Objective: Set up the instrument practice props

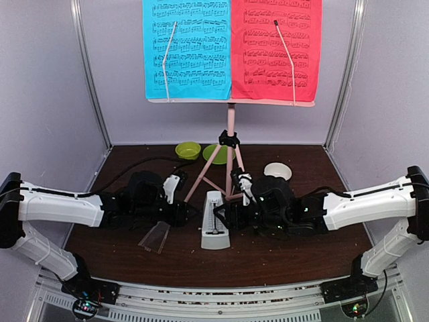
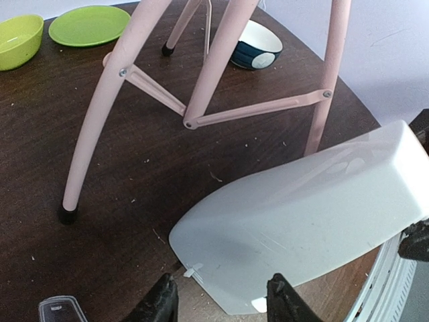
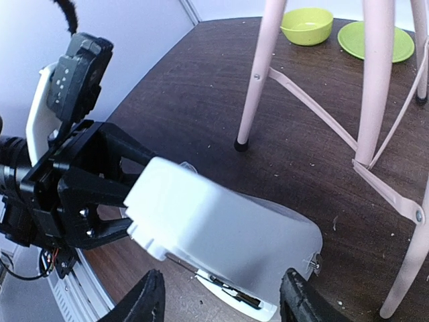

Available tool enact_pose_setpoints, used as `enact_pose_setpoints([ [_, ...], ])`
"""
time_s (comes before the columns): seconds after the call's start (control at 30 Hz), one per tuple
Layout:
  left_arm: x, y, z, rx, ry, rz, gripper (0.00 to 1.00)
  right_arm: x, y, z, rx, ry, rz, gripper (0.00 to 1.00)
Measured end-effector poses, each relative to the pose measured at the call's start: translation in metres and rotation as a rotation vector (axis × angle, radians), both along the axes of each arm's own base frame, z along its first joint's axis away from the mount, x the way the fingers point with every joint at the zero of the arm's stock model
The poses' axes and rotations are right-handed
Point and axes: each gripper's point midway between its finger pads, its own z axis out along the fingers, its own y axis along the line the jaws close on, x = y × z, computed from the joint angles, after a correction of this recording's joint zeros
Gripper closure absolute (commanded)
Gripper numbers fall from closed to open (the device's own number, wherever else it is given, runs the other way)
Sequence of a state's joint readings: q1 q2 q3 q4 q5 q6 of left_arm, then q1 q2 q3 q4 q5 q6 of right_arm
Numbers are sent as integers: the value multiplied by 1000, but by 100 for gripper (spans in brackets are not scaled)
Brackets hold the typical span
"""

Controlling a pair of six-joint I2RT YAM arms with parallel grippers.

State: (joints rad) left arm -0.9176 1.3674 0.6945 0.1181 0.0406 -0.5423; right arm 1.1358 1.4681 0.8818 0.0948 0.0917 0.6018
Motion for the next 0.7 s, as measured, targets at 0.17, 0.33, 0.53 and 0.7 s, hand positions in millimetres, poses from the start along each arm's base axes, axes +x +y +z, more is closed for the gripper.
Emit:
enact_pose_setpoints([
  [0.17,1,1,0,2,-1,2,52,7,-4,-2,-5,-8,-48,35],
  [0.33,2,2,-2,8,-3,0,52,7,0,-7,-3,-2,-47,33],
  [0.53,2,1,-6,19,0,-8,53,8,4,-9,-3,-1,-46,36],
  [0.7,2,1,-9,26,4,-11,53,12,8,-4,3,-9,-54,44],
])
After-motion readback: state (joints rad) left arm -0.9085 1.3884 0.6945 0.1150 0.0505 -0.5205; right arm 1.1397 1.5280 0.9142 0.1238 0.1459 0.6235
